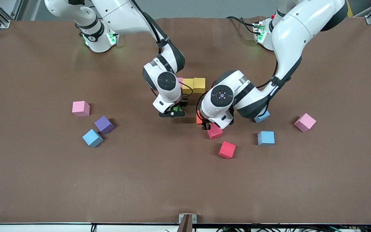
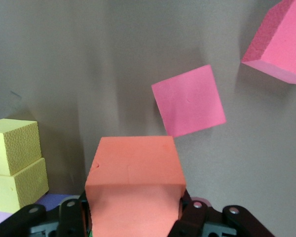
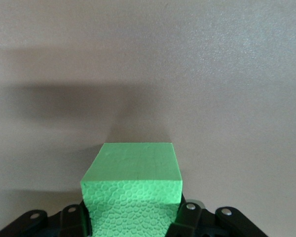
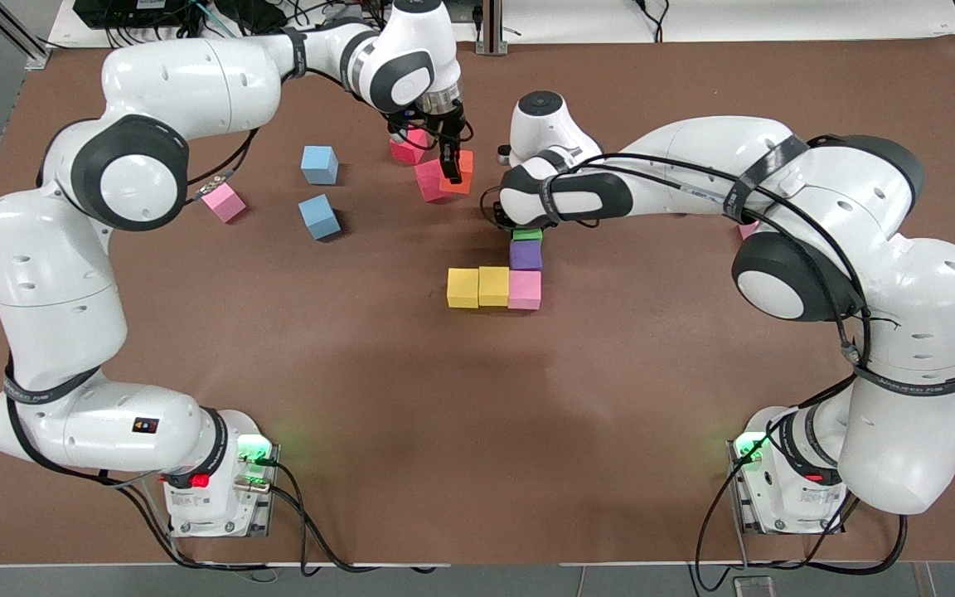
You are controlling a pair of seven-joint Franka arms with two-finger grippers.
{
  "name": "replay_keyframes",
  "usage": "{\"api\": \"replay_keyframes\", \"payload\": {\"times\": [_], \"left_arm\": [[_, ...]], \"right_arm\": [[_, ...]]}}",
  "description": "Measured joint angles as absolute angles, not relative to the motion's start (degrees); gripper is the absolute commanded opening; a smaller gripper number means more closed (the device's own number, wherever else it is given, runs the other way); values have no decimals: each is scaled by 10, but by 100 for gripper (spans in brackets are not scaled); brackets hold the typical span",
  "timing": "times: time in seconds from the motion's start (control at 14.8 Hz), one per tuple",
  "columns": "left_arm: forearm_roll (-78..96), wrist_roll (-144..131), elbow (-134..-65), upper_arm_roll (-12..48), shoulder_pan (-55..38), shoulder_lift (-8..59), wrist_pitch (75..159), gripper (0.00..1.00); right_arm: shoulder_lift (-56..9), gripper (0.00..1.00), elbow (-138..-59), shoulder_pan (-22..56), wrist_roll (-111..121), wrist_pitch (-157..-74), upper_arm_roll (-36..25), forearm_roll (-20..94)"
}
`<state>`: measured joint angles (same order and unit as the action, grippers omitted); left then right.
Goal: Arrange 11 blocks into digit 3
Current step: 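Place the green cube below purple with the right gripper while left holds orange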
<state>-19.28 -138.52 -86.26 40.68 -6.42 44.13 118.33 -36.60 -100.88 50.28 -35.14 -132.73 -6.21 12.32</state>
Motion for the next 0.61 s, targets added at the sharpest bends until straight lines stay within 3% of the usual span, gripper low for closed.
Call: {"api": "replay_keyframes", "payload": {"times": [0.47,0.54,0.61], "left_arm": [[-193,-1385,-867,407,-62,441,1183,10],[-193,-1385,-867,407,-62,441,1183,10],[-193,-1385,-867,408,-62,441,1183,10]], "right_arm": [[-364,40,-1011,505,-352,-1329,-62,123],[-364,54,-1012,505,-352,-1329,-62,123],[-364,83,-1012,505,-352,-1329,-62,124]]}}
